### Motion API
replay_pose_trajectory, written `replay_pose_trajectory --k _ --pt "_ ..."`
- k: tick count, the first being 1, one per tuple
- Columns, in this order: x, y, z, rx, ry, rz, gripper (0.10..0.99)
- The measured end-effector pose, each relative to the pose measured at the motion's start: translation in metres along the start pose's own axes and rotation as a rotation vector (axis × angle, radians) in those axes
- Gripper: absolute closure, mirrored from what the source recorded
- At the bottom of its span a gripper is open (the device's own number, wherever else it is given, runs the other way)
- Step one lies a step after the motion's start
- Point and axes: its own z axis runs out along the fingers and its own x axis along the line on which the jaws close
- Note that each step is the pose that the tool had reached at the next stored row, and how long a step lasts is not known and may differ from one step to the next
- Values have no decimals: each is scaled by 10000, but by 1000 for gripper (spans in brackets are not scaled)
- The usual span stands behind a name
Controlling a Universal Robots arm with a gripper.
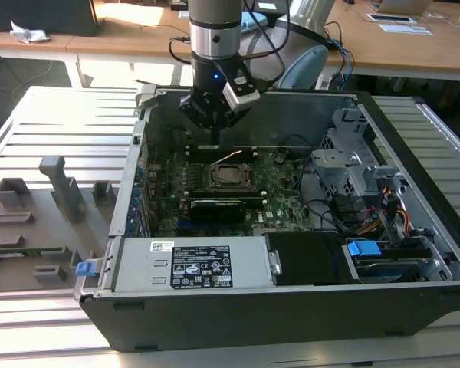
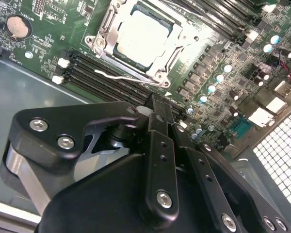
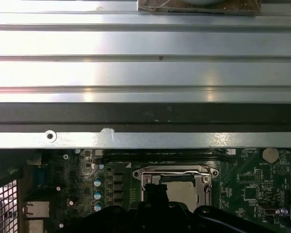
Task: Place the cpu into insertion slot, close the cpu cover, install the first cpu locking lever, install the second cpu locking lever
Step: 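Install the first cpu locking lever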
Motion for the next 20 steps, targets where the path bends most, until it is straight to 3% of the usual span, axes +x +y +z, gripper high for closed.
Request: replay_pose_trajectory --k 1,14,20 --pt "0 0 14 42 1 -2 980" --pt "-4 8 309 42 11 0 980" --pt "-17 37 403 42 18 -1 980"
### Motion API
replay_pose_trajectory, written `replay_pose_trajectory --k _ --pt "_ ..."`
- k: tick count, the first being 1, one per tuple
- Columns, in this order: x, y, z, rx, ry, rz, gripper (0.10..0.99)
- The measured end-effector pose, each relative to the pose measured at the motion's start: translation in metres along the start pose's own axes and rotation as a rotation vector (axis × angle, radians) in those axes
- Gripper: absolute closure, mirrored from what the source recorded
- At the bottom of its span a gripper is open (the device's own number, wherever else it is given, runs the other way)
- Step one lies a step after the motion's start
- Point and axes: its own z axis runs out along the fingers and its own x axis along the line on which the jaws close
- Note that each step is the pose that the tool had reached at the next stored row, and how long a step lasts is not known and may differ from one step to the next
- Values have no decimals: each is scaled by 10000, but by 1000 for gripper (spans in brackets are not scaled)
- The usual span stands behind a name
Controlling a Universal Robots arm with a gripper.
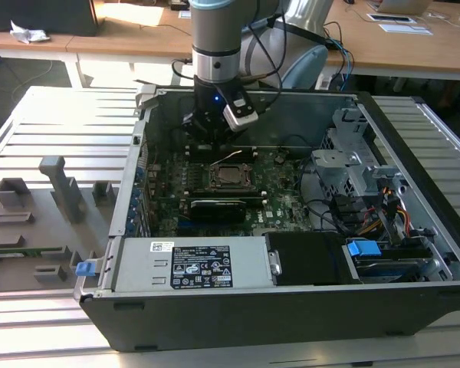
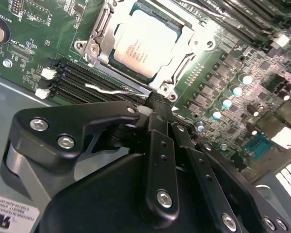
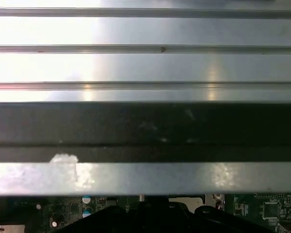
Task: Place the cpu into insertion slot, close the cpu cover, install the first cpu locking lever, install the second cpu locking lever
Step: 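Install the first cpu locking lever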
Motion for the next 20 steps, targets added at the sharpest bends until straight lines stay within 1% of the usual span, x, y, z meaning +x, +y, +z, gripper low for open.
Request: replay_pose_trajectory --k 4,9,12,15,20 --pt "-27 20 40 0 3 0 980" --pt "-84 55 81 1 11 0 980" --pt "-127 82 105 1 16 1 980" --pt "-160 93 117 4 17 0 980" --pt "-249 110 146 23 29 0 980"
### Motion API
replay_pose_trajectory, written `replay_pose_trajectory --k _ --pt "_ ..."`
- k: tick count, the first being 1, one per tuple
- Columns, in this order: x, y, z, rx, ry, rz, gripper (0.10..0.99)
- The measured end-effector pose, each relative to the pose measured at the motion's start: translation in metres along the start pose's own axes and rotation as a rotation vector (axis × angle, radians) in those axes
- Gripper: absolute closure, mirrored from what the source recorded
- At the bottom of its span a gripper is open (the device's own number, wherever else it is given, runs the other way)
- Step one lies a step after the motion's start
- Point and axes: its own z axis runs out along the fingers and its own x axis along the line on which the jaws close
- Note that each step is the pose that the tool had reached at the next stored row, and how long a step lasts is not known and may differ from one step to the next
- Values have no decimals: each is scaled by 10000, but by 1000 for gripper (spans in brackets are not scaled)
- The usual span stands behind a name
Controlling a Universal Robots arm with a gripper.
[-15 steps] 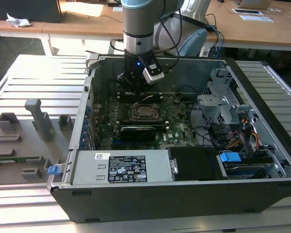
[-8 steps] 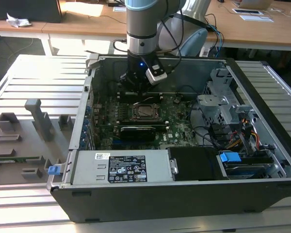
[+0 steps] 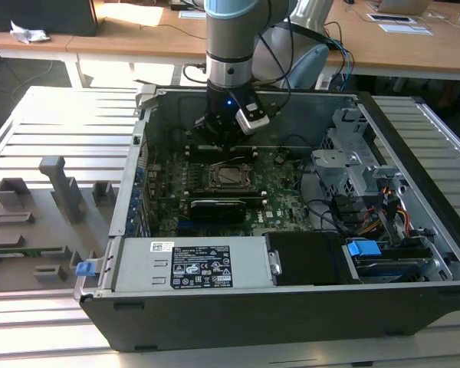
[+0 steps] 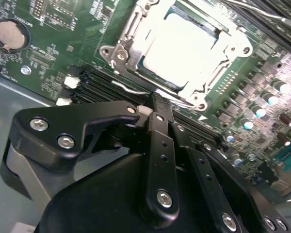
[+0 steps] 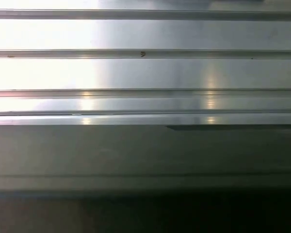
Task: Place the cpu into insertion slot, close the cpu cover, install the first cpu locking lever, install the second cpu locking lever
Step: 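Install the first cpu locking lever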
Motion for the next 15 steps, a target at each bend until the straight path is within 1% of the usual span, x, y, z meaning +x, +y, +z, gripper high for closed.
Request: replay_pose_trajectory --k 3,8,11,15 --pt "-68 15 20 22 7 -3 980" --pt "-143 31 53 64 15 -3 980" --pt "-158 33 67 87 15 -4 980" --pt "-158 31 72 155 14 -7 980"
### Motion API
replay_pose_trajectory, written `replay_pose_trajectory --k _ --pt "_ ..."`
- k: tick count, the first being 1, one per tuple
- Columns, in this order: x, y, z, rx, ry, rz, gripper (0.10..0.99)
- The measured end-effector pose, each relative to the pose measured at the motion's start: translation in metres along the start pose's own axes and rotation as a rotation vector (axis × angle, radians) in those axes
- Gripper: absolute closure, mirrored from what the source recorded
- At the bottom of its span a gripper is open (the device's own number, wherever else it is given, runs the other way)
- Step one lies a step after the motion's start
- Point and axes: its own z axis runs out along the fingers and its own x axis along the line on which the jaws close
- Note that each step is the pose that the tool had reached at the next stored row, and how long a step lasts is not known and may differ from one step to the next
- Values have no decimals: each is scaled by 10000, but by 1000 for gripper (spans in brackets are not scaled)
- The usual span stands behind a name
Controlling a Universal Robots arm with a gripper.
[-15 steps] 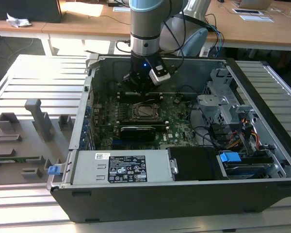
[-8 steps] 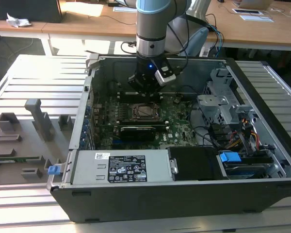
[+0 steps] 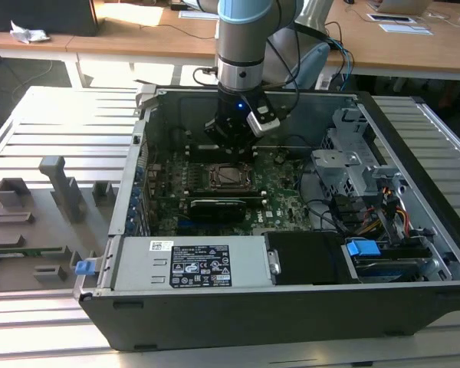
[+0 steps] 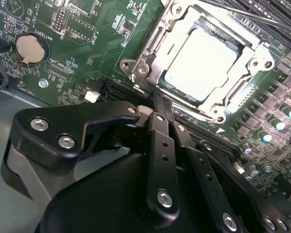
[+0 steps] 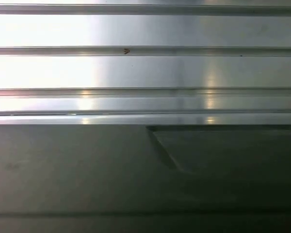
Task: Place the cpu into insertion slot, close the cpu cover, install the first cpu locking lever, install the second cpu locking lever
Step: 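Install the first cpu locking lever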
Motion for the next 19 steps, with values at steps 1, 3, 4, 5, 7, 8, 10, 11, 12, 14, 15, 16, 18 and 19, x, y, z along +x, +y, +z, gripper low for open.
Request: replay_pose_trajectory --k 1,3,4,5,7,8,10,11,12,14,15,16,18,19 --pt "0 -3 0 11 0 0 980" --pt "0 -14 3 31 0 1 980" --pt "0 -20 5 43 -1 0 980" --pt "0 -23 8 58 -1 0 980" --pt "-9 -24 29 130 3 -3 980" --pt "-21 -24 37 145 10 -2 980" --pt "-49 -24 43 146 10 -1 980" --pt "-64 -23 45 125 6 -3 980" --pt "-67 -23 45 119 4 -4 980" --pt "-70 -20 20 105 -10 -3 980" --pt "-70 -22 1 115 -2 -3 980" --pt "-70 -29 -54 128 5 -4 980" --pt "-68 -106 -88 130 -5 -3 980" --pt "-66 -176 -86 131 -8 -1 980"
